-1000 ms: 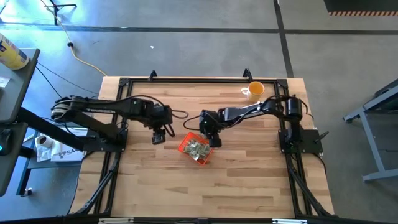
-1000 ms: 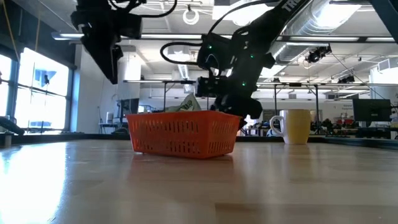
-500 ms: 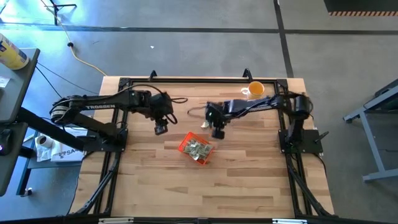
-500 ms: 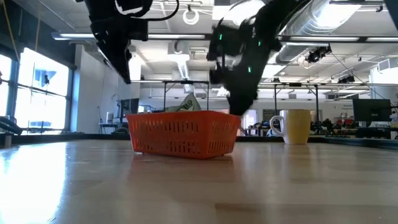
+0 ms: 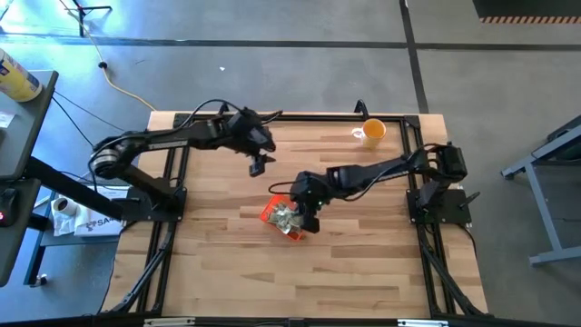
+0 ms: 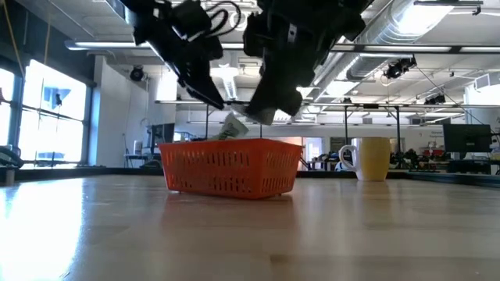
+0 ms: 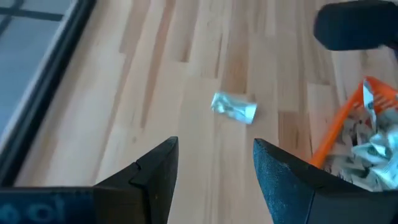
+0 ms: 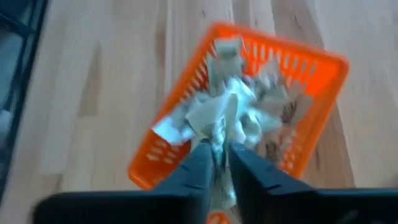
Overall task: Pick and place Stevia / Truvia into bins
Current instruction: Put the stevia packet into the orange bin
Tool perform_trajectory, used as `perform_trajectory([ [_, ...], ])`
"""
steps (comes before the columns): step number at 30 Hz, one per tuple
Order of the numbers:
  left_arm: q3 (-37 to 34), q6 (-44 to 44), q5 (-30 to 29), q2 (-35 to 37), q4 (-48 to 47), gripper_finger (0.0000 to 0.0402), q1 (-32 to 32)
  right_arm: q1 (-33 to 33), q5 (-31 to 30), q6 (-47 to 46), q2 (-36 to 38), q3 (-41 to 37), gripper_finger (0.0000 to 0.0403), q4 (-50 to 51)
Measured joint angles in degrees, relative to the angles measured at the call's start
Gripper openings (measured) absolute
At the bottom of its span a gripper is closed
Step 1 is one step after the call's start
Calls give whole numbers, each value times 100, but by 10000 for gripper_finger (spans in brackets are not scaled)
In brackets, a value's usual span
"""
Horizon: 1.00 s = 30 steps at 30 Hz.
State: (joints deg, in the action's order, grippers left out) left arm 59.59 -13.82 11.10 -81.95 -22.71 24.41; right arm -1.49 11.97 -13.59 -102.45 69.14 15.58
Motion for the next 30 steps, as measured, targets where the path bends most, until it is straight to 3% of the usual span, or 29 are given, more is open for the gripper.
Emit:
perform_trajectory([
  [7, 50, -26, 535, -838, 671, 239, -70, -71, -402, -205, 210, 4, 204, 417],
  [11, 399, 318, 523, -1290, 714, 239, -281, -71, -988, -218, 597, 19, 295, 1116],
  [14, 697, 496, 336, -1635, 735, 239, -459, -149, -1837, -160, 964, 15, 337, 1897],
  [18, 1092, 636, -134, -2179, 657, 239, -708, -175, -2774, -455, 1463, -12, 354, 2887],
  [22, 1663, 1821, -482, -2742, 363, 239, -814, -136, -3263, -1022, 1865, -283, 354, 3247],
  [25, 2091, 2411, -643, -3146, 134, 239, -838, -140, -3355, -1395, 2078, -576, 355, 3231],
  [30, 2565, 2506, -1108, -3657, -494, 239, -915, -171, -3364, -1784, 2214, -1051, 355, 3049],
])
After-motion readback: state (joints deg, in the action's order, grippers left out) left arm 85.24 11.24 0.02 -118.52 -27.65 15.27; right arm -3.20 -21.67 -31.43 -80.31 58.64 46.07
